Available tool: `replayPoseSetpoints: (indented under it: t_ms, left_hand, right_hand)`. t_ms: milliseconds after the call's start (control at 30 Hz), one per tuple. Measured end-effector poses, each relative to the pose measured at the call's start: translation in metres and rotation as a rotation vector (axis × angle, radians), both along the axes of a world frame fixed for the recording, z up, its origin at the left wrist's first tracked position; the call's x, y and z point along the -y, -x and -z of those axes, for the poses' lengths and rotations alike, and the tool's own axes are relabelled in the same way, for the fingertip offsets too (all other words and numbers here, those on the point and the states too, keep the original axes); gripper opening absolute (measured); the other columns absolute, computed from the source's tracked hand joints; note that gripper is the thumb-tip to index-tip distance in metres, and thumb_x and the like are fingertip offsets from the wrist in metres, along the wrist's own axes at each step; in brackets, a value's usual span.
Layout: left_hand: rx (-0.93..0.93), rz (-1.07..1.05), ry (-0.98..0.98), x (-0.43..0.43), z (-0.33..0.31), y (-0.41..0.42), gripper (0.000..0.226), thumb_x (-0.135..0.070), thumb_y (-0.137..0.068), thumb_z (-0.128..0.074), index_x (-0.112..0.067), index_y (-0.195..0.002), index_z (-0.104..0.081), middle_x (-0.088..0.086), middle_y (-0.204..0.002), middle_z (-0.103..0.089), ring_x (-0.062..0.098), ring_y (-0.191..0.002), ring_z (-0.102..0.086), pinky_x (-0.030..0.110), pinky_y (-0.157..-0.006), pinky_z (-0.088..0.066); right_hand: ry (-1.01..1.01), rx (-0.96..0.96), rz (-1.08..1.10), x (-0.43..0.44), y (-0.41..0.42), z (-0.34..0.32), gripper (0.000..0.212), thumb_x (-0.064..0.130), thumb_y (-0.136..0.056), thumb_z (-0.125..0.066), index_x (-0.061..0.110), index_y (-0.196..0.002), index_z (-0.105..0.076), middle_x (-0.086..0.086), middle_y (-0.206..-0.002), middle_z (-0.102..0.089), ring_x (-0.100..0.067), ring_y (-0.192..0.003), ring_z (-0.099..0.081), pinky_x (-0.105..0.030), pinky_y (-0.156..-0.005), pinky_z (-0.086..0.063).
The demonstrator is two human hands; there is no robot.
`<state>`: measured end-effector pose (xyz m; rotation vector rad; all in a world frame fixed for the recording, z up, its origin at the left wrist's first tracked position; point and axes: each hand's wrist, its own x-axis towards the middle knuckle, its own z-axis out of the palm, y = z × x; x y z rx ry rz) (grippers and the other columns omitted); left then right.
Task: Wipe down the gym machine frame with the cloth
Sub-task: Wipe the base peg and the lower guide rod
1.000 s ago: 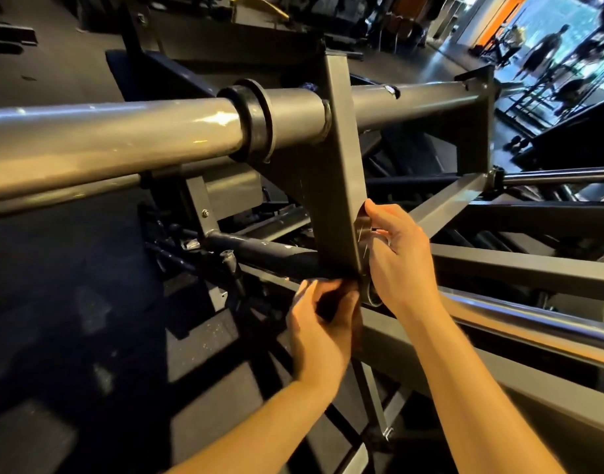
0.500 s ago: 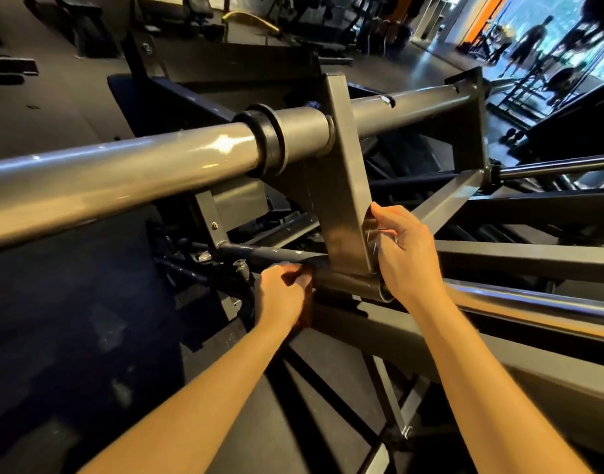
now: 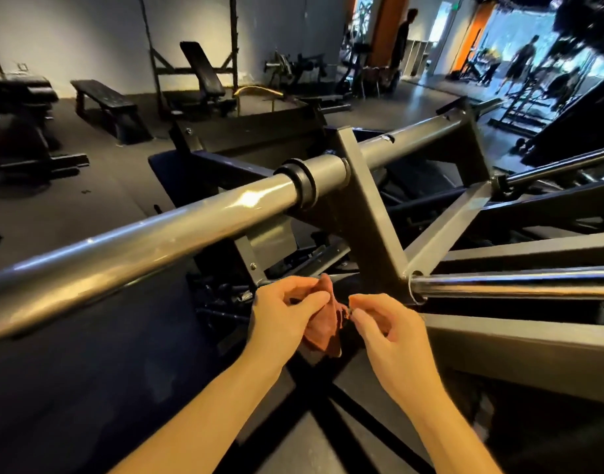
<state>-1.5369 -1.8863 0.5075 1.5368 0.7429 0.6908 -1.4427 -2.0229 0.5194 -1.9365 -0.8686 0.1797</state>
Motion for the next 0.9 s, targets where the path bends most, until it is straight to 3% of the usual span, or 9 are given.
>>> replayPoseSetpoints:
  t_ms: [133, 300, 467, 633, 700, 833, 900]
  left_hand:
    - [0.065, 0.001, 0.014, 0.013, -0.03, 0.029, 0.014, -0.02, -0.087, -0.08, -0.032, -0.095, -0.078, -0.018, -0.087, -0.077, -0.004, -0.085, -0.071, 0.012, -0.071, -0.054]
    - [0.077, 0.046, -0.025, 0.032, -0.063, 0.062, 0.015, -0.021, -0.088, -0.078, -0.029, -0.102, -0.079, -0.012, -0.095, -0.079, 0.003, -0.094, -0.073, 0.023, -0.082, -0.058]
    - [0.013, 0.089, -0.036, 0.042, -0.077, 0.097, 0.023, -0.018, -0.091, -0.076, -0.021, -0.113, -0.076, -0.006, -0.104, -0.078, 0.009, -0.102, -0.073, 0.029, -0.085, -0.061]
    - [-0.109, 0.139, -0.151, 0.031, -0.103, 0.138, 0.022, -0.017, -0.091, -0.076, -0.023, -0.112, -0.076, -0.005, -0.108, -0.076, 0.008, -0.1, -0.072, 0.026, -0.083, -0.061]
    - [-0.164, 0.175, -0.262, 0.015, -0.127, 0.155, 0.022, -0.021, -0.09, -0.077, -0.025, -0.112, -0.075, -0.006, -0.107, -0.075, 0.008, -0.099, -0.072, 0.029, -0.083, -0.062]
    - [-0.283, 0.207, -0.554, -0.03, -0.187, 0.189, 0.019, -0.03, -0.088, -0.078, -0.03, -0.107, -0.076, -0.011, -0.1, -0.076, 0.002, -0.091, -0.07, 0.025, -0.084, -0.057]
    - [-0.368, 0.259, -0.672, -0.061, -0.209, 0.199, 0.02, -0.033, -0.087, -0.078, -0.032, -0.107, -0.075, -0.013, -0.097, -0.076, -0.002, -0.088, -0.07, 0.023, -0.085, -0.055]
  right_hand:
    - [-0.119, -0.167, -0.148, 0.005, 0.031, -0.014, 0.022, 0.028, -0.097, -0.065, 0.033, -0.118, -0.071, 0.017, -0.105, -0.074, -0.003, -0.104, -0.069, -0.026, -0.089, -0.059]
    - [-0.22, -0.141, -0.203, 0.016, 0.055, -0.033, 0.042, 0.041, -0.088, -0.074, 0.035, -0.129, -0.066, 0.015, -0.115, -0.072, -0.007, -0.11, -0.068, -0.03, -0.091, -0.056]
    - [-0.282, -0.114, -0.23, 0.026, 0.081, -0.038, 0.036, 0.019, -0.095, -0.07, 0.032, -0.129, -0.068, 0.015, -0.109, -0.073, -0.006, -0.106, -0.069, -0.034, -0.094, -0.058]
    - [-0.319, -0.269, -0.251, 0.013, 0.11, -0.056, 0.035, 0.002, -0.096, -0.063, 0.032, -0.106, -0.076, 0.003, -0.095, -0.078, -0.015, -0.094, -0.075, -0.046, -0.089, -0.061]
    - [-0.349, -0.23, -0.199, 0.001, 0.11, -0.069, 0.03, 0.004, -0.093, -0.066, 0.03, -0.104, -0.075, 0.004, -0.095, -0.077, -0.013, -0.092, -0.074, -0.044, -0.088, -0.061]
    - [-0.404, -0.01, -0.088, -0.038, 0.1, -0.107, 0.024, 0.009, -0.095, -0.067, 0.025, -0.113, -0.069, 0.01, -0.098, -0.073, 0.001, -0.095, -0.07, -0.023, -0.082, -0.058]
    - [-0.366, 0.146, -0.042, -0.069, 0.096, -0.12, 0.027, 0.011, -0.095, -0.068, 0.02, -0.121, -0.068, 0.009, -0.109, -0.07, -0.002, -0.104, -0.066, -0.027, -0.09, -0.057]
